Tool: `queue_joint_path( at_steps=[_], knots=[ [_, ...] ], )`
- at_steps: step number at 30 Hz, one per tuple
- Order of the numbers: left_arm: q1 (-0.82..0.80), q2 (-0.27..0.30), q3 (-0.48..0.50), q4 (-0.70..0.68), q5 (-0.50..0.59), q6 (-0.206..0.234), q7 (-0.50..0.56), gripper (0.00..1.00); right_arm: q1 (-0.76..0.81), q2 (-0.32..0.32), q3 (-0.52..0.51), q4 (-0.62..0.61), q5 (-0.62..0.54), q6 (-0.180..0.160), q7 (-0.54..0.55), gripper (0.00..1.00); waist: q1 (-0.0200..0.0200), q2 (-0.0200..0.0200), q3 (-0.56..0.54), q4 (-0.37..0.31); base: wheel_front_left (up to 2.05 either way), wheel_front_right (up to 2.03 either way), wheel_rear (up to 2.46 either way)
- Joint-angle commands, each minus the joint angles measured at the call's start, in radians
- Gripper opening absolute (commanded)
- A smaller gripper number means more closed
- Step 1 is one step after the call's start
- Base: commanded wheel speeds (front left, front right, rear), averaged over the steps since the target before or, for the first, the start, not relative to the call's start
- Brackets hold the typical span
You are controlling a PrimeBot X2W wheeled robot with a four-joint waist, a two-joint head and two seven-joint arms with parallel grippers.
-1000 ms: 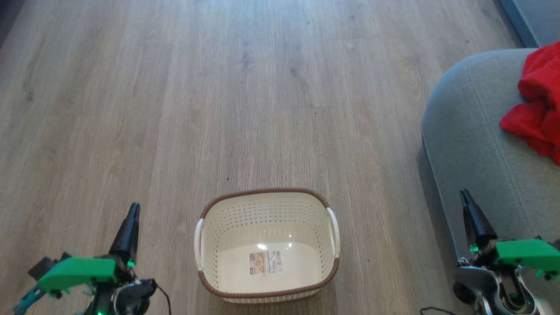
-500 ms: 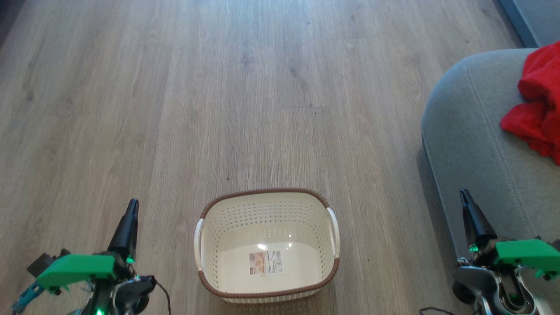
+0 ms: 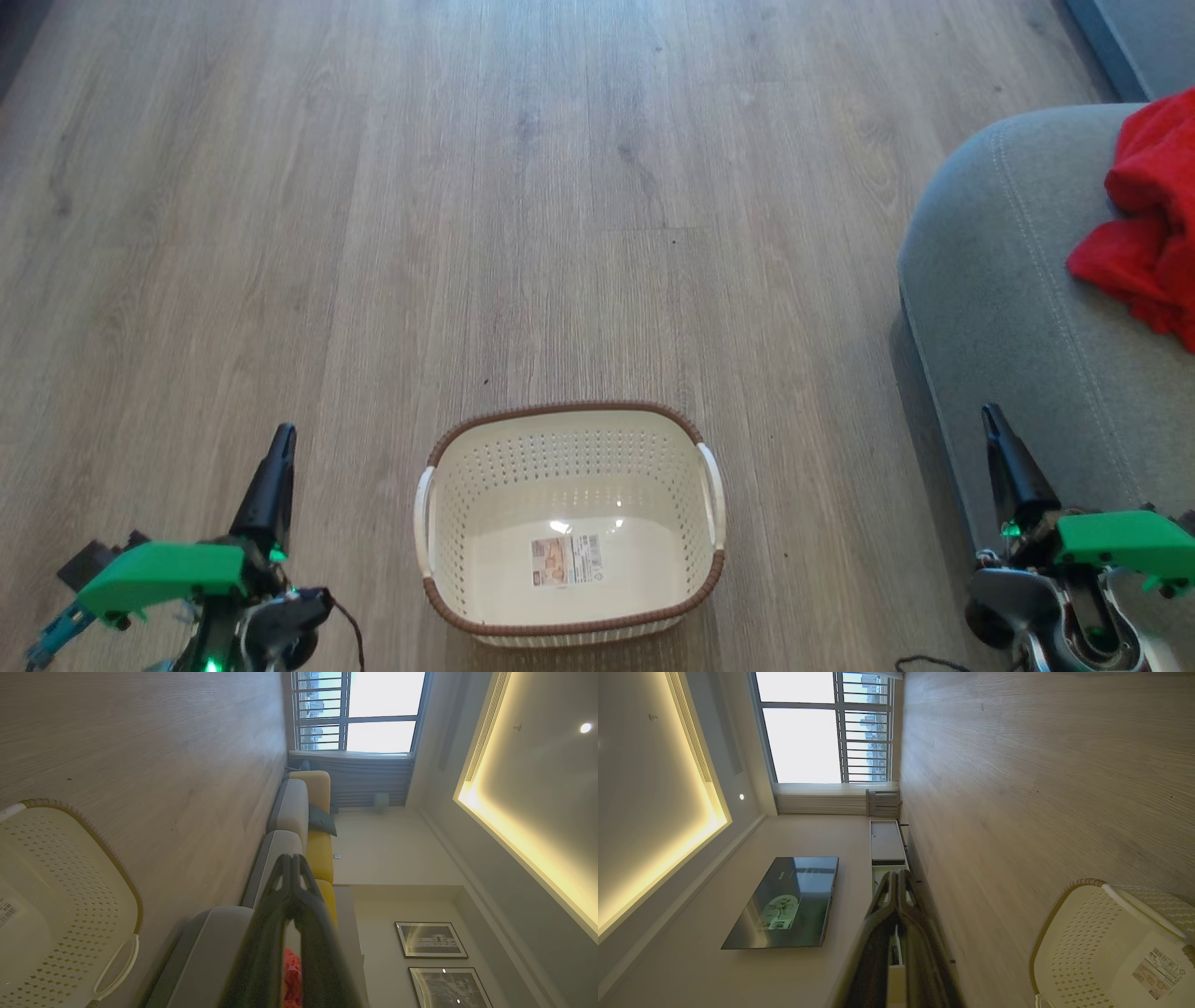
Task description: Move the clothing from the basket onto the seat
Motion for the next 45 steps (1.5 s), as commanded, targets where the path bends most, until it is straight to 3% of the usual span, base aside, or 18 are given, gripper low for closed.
queue_joint_path(
  at_steps=[1, 45],
  knots=[
    [-0.048, 0.008, 0.035, -0.033, -0.006, -0.009, 0.008, 0.0, -0.056, -0.003, 0.017, -0.039, 0.005, 0.0, 0.004, 0.0, 0.0, 0.0, 0.0, 0.0, 0.0, 0.0, 0.0],
    [-0.048, 0.008, 0.035, -0.033, -0.006, -0.009, 0.007, 0.0, -0.056, -0.003, 0.017, -0.039, 0.006, 0.0, 0.004, 0.0, 0.0, 0.0, 0.0, 0.0, 0.0, 0.0, 0.0]
  ],
)
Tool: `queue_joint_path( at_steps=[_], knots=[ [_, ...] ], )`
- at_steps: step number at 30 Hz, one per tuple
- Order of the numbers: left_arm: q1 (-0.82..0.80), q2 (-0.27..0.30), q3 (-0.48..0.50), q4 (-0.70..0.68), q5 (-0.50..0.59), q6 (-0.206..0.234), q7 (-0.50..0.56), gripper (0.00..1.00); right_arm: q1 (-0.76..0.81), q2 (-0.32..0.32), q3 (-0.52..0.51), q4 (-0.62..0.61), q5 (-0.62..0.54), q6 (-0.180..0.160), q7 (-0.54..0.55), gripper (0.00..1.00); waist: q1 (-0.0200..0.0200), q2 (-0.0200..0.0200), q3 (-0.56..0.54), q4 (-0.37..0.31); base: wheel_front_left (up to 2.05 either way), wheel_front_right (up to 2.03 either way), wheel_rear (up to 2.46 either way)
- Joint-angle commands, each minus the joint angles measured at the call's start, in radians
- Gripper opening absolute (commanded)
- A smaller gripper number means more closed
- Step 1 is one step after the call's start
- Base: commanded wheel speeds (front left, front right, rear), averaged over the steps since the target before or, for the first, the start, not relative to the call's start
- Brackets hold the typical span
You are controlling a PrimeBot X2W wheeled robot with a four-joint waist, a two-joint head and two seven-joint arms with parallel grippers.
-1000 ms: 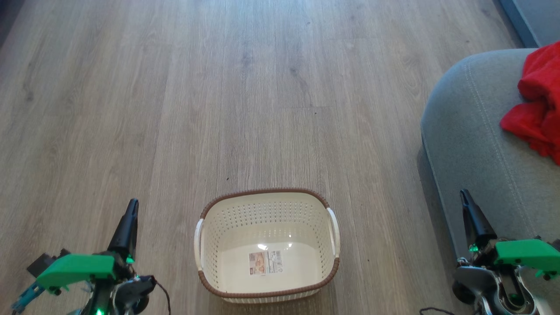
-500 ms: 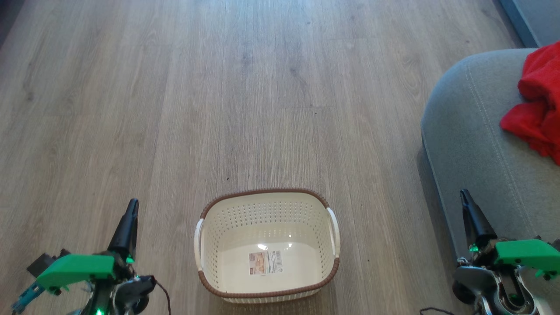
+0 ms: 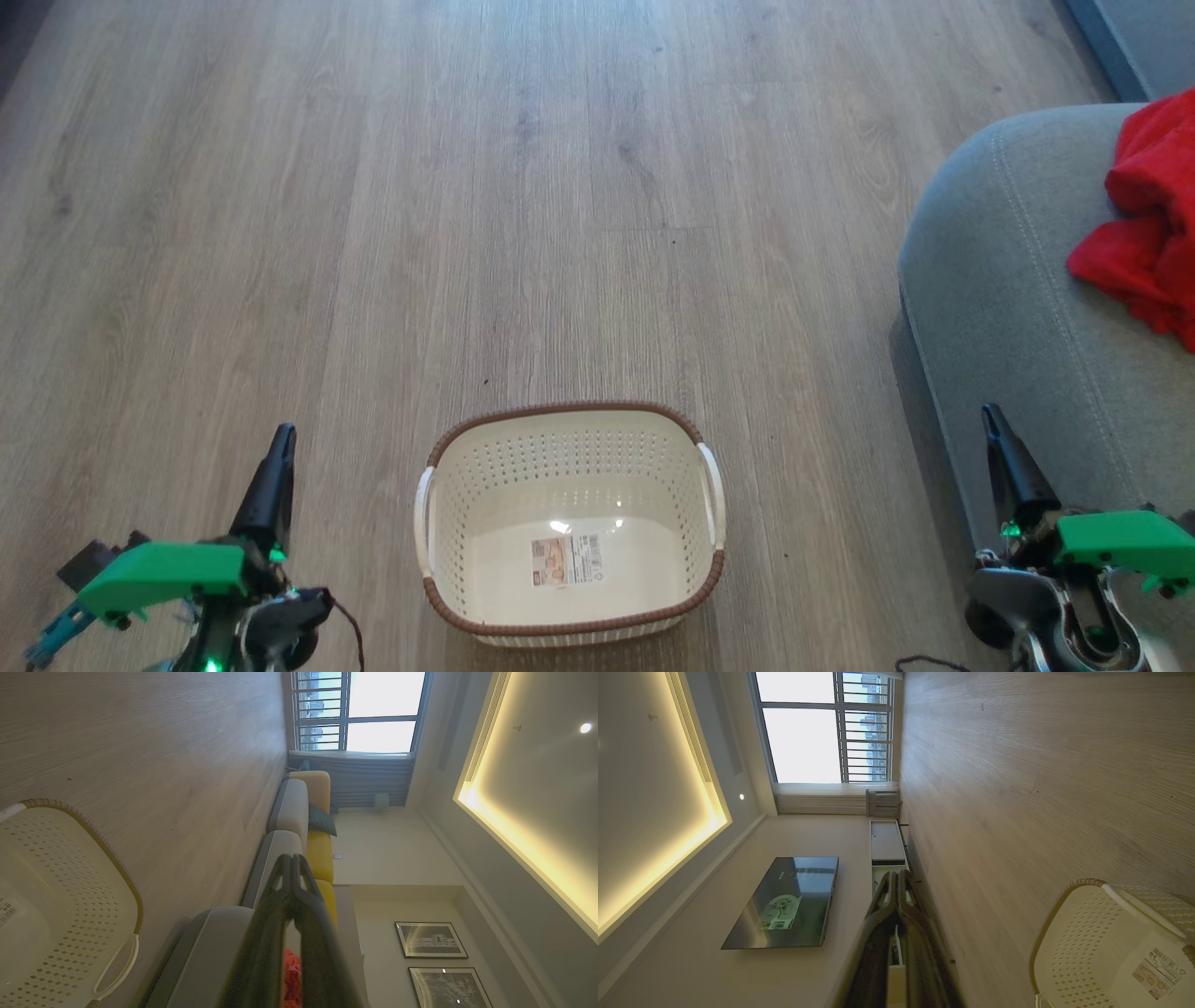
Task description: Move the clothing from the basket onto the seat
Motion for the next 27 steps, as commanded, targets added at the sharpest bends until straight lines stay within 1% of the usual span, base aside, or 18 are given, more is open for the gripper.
queue_joint_path(
  at_steps=[1, 27],
  knots=[
    [-0.048, 0.008, 0.034, -0.033, -0.006, -0.009, 0.007, 0.0, -0.056, -0.004, 0.017, -0.039, 0.006, 0.0, 0.004, 0.0, 0.0, 0.0, 0.0, 0.0, 0.0, 0.0, 0.0],
    [-0.048, 0.008, 0.034, -0.033, -0.006, -0.009, 0.007, 0.0, -0.056, -0.004, 0.017, -0.039, 0.006, 0.0, 0.004, 0.0, 0.0, 0.0, 0.0, 0.0, 0.0, 0.0, 0.0]
  ],
)
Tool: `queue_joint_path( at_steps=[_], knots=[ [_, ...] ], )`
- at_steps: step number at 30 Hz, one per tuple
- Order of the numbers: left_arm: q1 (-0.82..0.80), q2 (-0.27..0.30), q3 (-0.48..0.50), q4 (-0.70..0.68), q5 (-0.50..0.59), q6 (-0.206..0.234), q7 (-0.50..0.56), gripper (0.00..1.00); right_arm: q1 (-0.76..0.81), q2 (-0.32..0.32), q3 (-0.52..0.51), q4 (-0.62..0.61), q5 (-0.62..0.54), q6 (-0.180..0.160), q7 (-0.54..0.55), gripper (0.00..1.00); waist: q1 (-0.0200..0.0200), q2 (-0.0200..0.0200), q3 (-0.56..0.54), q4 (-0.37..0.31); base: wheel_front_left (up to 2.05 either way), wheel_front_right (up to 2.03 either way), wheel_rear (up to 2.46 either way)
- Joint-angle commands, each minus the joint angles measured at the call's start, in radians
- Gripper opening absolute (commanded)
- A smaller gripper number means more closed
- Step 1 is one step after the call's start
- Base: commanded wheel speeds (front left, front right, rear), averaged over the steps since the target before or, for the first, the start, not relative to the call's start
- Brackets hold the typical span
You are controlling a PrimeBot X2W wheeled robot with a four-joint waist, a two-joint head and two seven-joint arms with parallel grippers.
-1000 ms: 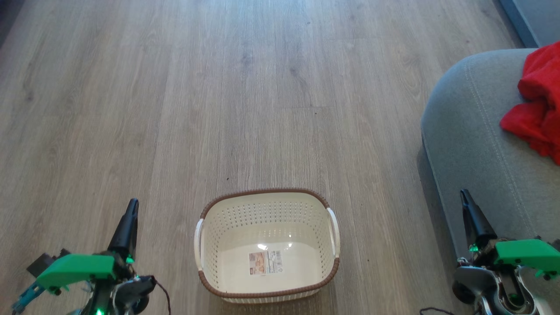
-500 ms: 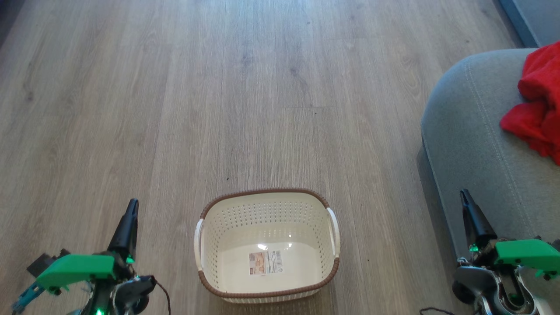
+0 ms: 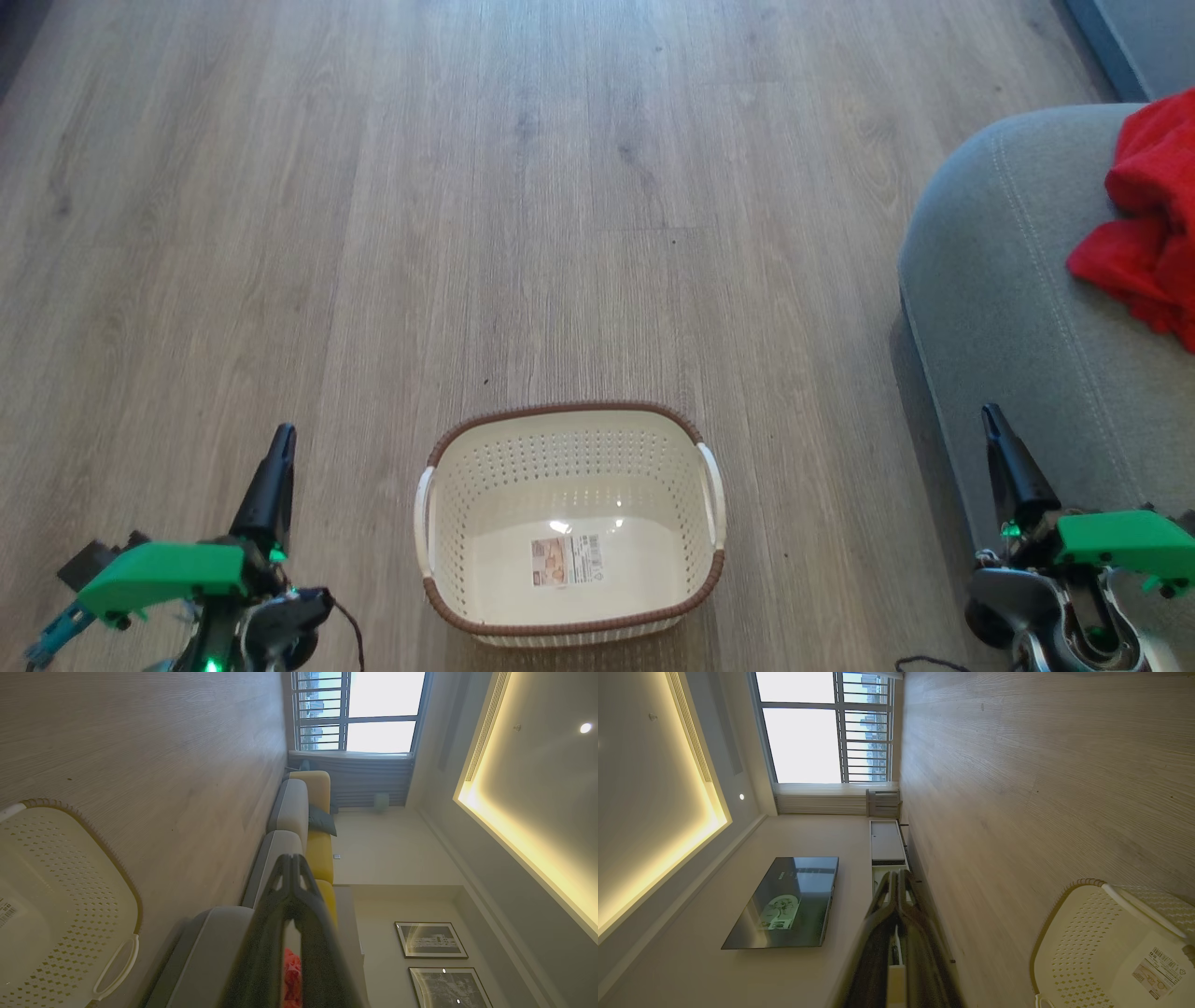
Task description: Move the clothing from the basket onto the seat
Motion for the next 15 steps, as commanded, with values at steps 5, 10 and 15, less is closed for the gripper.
queue_joint_path(
  at_steps=[5, 10, 15],
  knots=[
    [-0.048, 0.008, 0.034, -0.033, -0.006, -0.009, 0.007, 0.0, -0.056, -0.004, 0.017, -0.039, 0.006, 0.0, 0.004, 0.0, 0.0, 0.0, 0.0, 0.0, 0.0, 0.0, 0.0],
    [-0.048, 0.008, 0.034, -0.033, -0.006, -0.009, 0.007, 0.0, -0.056, -0.004, 0.017, -0.039, 0.006, 0.0, 0.004, 0.0, 0.0, 0.0, 0.0, 0.0, 0.0, 0.0, 0.0],
    [-0.048, 0.008, 0.034, -0.033, -0.006, -0.009, 0.007, 0.0, -0.056, -0.004, 0.017, -0.039, 0.006, 0.0, 0.004, 0.0, 0.0, 0.0, 0.0, 0.0, 0.0, 0.0, 0.0]
  ],
)
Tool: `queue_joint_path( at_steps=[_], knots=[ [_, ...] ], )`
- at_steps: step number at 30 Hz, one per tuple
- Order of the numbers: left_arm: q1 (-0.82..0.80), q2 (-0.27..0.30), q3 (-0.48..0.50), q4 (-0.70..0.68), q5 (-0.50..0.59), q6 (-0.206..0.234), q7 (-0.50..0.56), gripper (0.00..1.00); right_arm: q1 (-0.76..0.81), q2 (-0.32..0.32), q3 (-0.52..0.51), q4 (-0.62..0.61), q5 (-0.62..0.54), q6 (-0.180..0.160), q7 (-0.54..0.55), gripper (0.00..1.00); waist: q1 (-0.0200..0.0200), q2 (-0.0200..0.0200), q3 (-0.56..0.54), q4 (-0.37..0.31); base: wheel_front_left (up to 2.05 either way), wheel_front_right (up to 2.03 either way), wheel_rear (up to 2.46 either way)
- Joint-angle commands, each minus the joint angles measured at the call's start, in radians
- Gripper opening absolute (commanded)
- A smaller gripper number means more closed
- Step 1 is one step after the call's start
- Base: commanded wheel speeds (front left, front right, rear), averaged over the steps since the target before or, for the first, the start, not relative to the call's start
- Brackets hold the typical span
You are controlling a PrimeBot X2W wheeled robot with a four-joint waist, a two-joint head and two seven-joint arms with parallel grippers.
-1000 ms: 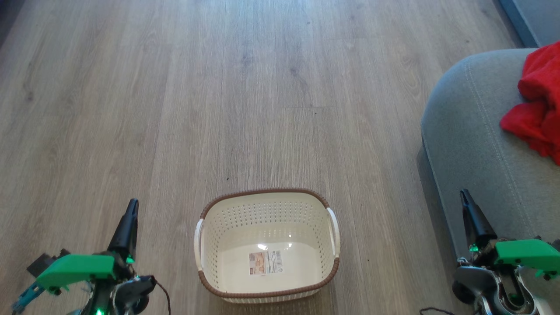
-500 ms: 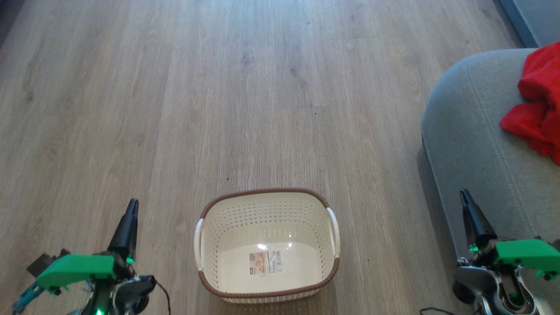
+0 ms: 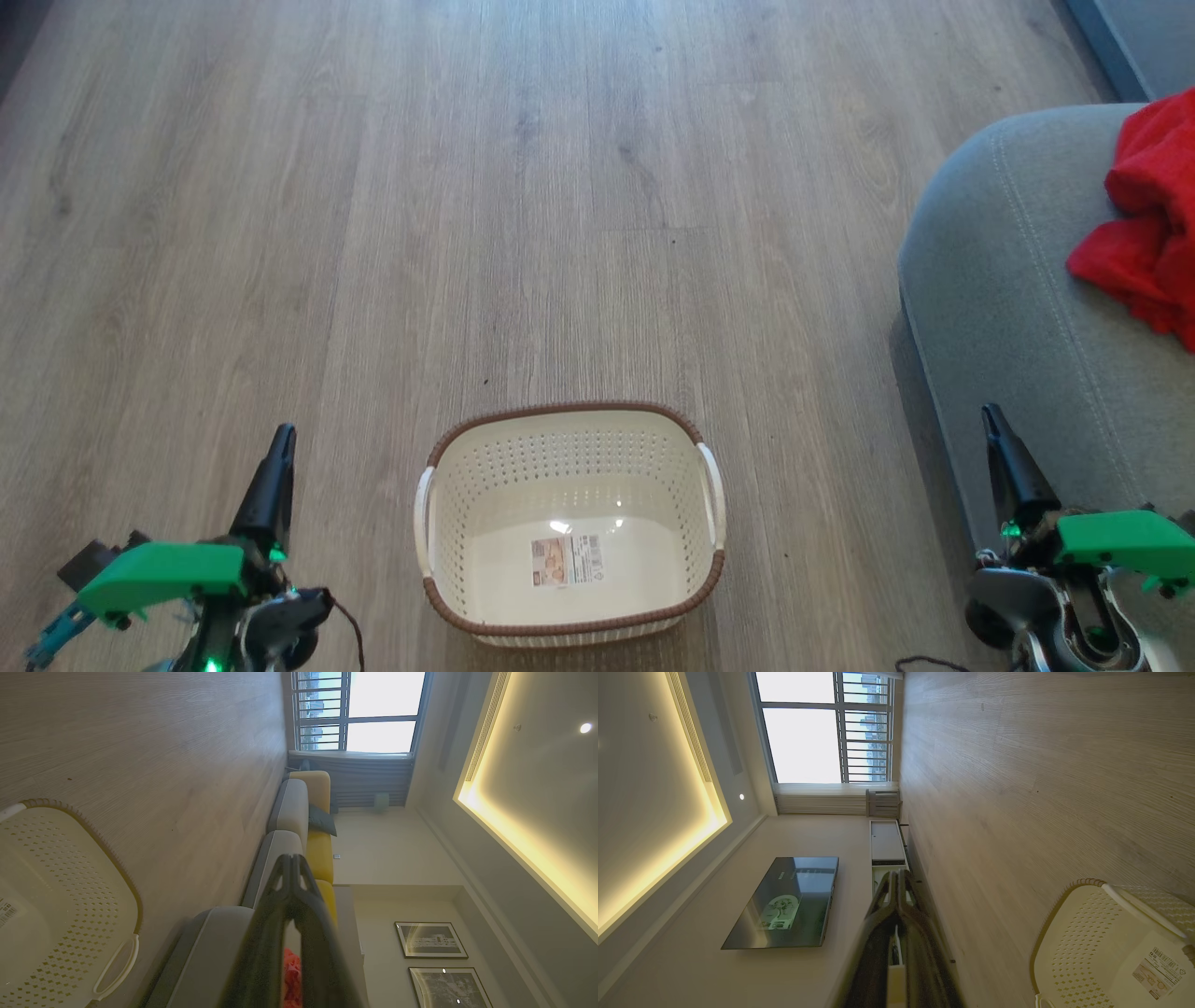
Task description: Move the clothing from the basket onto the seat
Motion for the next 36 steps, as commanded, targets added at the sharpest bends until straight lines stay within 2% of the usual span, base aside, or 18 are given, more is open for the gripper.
queue_joint_path(
  at_steps=[1, 36],
  knots=[
    [-0.048, 0.008, 0.034, -0.033, -0.006, -0.009, 0.007, 0.0, -0.056, -0.004, 0.017, -0.039, 0.006, 0.0, 0.004, 0.0, 0.0, 0.0, 0.0, 0.0, 0.0, 0.0, 0.0],
    [-0.048, 0.008, 0.034, -0.033, -0.006, -0.009, 0.007, 0.0, -0.056, -0.004, 0.017, -0.039, 0.006, 0.0, 0.004, 0.0, 0.0, 0.0, 0.0, 0.0, 0.0, 0.0, 0.0]
  ],
)
